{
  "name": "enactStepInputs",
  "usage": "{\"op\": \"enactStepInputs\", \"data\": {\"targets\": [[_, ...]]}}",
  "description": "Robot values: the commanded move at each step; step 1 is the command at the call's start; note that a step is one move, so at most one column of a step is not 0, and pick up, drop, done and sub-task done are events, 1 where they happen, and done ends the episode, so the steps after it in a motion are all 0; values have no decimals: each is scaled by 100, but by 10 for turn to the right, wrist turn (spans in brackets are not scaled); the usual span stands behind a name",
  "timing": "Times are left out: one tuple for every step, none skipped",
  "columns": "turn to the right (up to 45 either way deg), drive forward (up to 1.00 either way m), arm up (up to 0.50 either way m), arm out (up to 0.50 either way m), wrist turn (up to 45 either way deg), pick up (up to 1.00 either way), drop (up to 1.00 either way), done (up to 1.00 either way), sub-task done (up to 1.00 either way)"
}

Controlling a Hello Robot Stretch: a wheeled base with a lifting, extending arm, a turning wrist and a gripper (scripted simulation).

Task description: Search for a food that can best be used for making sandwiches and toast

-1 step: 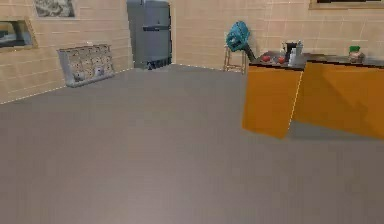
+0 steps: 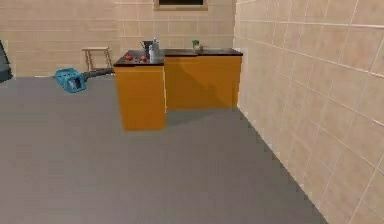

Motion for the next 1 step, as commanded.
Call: {"op": "enactStepInputs", "data": {"targets": [[0,100,0,0,0,0,0,0,0]]}}
